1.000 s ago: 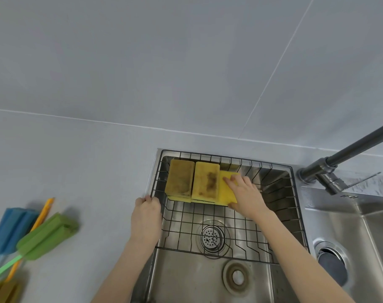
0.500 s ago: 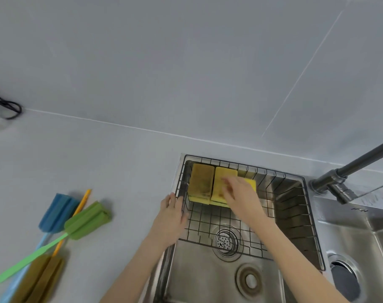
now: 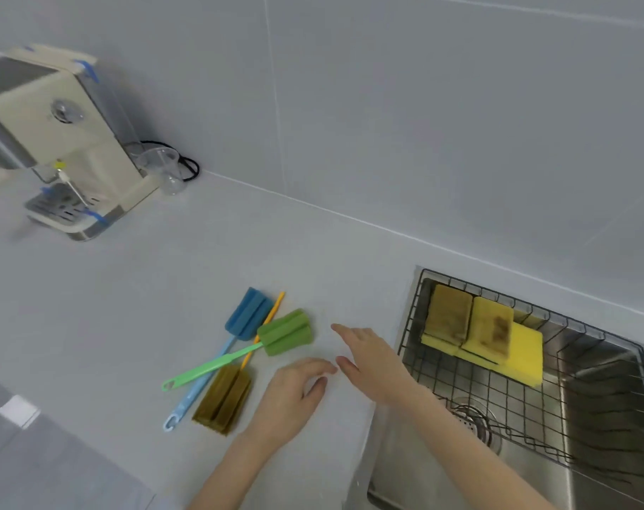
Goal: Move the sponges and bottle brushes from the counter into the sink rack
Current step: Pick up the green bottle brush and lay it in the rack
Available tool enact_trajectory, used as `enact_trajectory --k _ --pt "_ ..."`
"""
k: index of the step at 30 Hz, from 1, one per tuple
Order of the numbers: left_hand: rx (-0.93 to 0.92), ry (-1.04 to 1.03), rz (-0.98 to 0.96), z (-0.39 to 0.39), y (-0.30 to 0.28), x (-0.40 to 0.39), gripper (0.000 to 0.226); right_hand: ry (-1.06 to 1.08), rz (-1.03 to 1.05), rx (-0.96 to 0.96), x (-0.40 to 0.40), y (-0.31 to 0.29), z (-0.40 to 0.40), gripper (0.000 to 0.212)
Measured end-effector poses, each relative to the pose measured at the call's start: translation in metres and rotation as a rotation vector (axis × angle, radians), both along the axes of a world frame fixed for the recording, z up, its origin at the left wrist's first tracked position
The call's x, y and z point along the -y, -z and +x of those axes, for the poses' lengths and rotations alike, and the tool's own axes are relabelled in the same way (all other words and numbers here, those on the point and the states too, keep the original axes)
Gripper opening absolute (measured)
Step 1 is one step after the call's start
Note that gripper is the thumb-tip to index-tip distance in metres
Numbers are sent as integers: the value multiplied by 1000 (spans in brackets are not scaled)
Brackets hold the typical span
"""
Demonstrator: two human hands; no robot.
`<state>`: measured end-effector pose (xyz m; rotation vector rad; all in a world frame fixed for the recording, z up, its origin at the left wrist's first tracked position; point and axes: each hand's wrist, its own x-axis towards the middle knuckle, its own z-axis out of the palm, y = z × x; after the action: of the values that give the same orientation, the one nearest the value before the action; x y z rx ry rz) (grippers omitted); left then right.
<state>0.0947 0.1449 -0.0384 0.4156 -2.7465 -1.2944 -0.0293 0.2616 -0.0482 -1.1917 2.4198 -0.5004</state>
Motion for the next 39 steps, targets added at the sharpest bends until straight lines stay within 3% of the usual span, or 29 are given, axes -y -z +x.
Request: enact_trajectory --k 4,7,13,20,24,30,39 --pt "-49 -287 -48 30 -12 70 29 -55 -20 -20 42 -6 2 61" --pt "43 -408 -110 49 -6 115 29 -107 -13 -68 71 -6 4 69" --pt "336 -381 -178 70 17 149 37 -188 129 -206 103 7 6 73" --pt "319 -430 -198 75 20 151 19 -120 139 -196 100 19 9 53" --pt "218 -431 -224 72 11 153 16 -78 75 -176 94 14 7 46" --pt "49 -319 -222 43 -11 139 15 80 -89 -162 50 -5 -5 42" --pt "-83 37 -233 -31 -15 37 28 348 1 -152 -88 -8 -32 46"
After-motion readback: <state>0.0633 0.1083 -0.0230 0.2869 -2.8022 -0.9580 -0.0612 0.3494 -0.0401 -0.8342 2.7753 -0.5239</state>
